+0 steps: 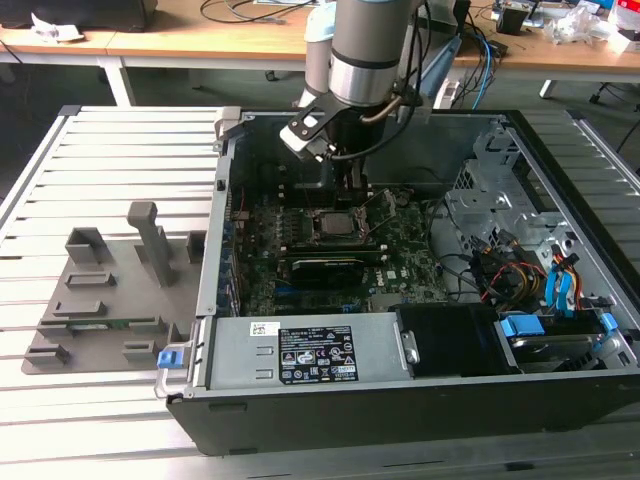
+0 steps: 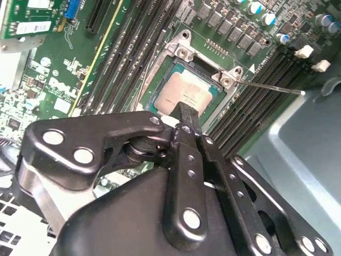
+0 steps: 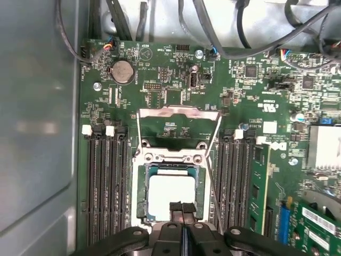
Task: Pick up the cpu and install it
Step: 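Place the cpu into insertion slot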
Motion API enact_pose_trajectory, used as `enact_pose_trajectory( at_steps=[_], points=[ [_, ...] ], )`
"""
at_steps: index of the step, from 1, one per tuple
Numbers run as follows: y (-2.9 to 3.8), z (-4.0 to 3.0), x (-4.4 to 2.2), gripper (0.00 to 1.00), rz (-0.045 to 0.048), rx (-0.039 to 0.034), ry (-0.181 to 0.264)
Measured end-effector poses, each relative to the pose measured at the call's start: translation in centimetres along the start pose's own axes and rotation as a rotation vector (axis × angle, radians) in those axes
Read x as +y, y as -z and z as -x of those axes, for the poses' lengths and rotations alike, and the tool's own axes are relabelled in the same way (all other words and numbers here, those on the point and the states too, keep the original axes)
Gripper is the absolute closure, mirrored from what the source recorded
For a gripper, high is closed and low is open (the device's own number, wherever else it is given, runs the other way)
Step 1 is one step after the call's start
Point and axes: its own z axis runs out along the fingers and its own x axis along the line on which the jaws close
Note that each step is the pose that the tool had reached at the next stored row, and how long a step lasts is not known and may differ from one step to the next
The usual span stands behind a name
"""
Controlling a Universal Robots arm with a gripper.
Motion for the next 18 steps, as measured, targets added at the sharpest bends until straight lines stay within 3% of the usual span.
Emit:
enact_pose_trajectory(
  at_steps=[13,16,18],
  points=[
    [5.13,0.20,-0.16,0.89,0.0000,0.0001,0.000],
    [6.81,0.26,-0.22,0.89,0.0000,0.0001,0.000],
    [7.02,0.27,-0.23,0.89,0.0001,0.0002,0.000]
  ],
)
